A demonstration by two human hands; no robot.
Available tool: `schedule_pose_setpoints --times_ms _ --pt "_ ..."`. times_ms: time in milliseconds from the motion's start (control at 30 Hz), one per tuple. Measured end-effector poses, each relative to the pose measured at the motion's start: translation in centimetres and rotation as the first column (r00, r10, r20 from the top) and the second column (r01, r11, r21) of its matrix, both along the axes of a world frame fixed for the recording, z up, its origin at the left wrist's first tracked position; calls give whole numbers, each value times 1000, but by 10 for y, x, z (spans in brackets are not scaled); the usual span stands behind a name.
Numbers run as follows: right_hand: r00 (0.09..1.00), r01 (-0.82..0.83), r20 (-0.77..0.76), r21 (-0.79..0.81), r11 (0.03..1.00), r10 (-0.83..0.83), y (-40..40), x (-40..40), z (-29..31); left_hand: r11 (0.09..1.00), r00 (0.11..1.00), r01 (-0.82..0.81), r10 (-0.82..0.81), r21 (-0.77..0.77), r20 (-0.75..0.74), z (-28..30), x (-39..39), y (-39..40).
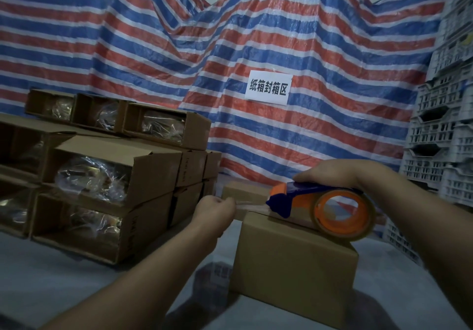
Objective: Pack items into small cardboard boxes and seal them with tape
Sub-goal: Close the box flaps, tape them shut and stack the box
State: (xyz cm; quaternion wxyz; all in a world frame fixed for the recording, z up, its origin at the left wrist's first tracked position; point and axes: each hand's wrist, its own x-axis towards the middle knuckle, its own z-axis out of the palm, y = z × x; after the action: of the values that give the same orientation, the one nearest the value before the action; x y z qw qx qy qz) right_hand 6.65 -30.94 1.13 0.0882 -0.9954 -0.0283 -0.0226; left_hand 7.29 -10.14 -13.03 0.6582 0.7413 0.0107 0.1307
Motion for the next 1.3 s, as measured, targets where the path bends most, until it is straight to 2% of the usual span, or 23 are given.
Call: schedule_pose_setpoints --times_ms 233,467,600,800,867,933,1033,1100,1200,1300 --pt "1000 -24 4 -46 999 24 -1 6 -1 998 998 55 -54 42 -31 -10 4 3" --pt "999 -40 5 -58 998 40 0 4 -2 983 964 186 -182 -1 -192 -21 -4 -6" --pt "999 -40 10 -20 999 40 -1 0 -1 972 949 234 -229 -3 -216 -20 -5 -7" --pt "1000 -10 -2 -17 1000 10 0 3 -3 969 920 232 -246 -83 -306 -25 -3 -3" --pt "1000 -8 -5 -31 999 8 0 4 -3 977 918 214 -207 -18 -339 -32 -1 3" --pt "1000 4 3 -28 1000 -4 0 6 -2 983 936 173 -148 53 -318 -34 2 6" --pt "1000 12 27 -55 998 -10 -1 9 -3 994 984 105 -100 26 -147 -16 8 6" --pt "1000 9 19 -42 999 -8 -1 10 -4 988 989 140 -137 60 -59 2 8 2" --pt "1000 3 -7 -18 1000 -3 1 8 -3 957 966 242 -222 158 -136 11 5 -7" --pt "1000 17 -11 -65 998 -18 3 7 -4 942 935 312 -280 125 -217 4 7 -12"
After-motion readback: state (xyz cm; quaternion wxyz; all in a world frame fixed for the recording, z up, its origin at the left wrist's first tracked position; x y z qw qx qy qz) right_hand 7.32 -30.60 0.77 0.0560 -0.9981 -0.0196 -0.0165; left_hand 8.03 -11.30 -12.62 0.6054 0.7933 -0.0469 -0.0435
